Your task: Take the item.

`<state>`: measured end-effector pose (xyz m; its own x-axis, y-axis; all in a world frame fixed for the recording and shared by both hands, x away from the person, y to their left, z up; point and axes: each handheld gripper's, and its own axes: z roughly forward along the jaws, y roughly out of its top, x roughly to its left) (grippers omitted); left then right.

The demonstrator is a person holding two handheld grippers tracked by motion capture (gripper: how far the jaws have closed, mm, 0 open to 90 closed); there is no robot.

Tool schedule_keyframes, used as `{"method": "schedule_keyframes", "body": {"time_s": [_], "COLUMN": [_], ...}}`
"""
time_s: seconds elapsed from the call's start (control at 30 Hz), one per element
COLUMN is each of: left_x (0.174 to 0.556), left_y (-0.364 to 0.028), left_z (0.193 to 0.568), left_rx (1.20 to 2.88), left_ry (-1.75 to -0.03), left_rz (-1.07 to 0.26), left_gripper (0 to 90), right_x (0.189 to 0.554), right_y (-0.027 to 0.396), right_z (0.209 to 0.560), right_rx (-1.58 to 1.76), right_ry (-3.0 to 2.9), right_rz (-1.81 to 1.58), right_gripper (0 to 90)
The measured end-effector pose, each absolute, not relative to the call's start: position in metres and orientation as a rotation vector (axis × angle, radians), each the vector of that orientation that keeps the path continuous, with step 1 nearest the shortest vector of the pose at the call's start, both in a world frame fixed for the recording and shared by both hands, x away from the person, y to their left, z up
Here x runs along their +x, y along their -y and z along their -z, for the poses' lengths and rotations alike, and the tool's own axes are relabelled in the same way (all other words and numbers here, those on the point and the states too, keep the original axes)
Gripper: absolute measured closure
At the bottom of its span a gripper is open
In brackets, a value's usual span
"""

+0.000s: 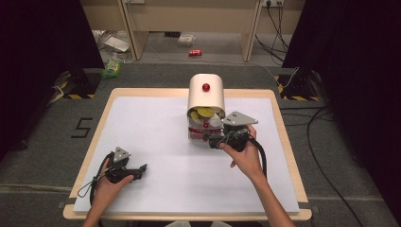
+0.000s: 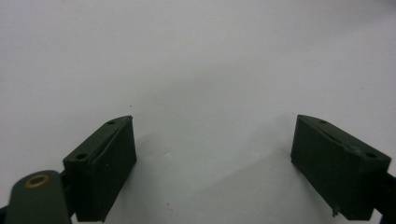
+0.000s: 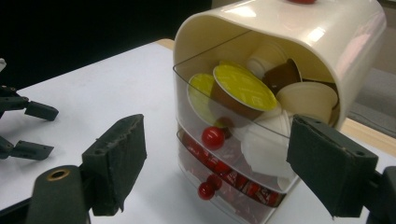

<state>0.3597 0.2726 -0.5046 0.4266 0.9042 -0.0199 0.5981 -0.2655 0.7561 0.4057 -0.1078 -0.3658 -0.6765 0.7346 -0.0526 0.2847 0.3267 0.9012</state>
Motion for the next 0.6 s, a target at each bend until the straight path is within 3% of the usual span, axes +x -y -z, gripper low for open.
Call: {"method": "schedule_keyframes", "body": {"time_s": [0.6], "left_x": [0.360], "left_y": [-0.273], "left_z": [0.505], "left_rx": [1.978], "left_ry": [-1.267], "left_rz": [-0.555], "left_gripper": [13.2], "right_x": [0.430], "right_y": [0.094], "right_z": [0.374], "right_rx": [0.899], "right_ry": [-2.139], "right_rz": [-1.277], "right_gripper": [20.5]}}
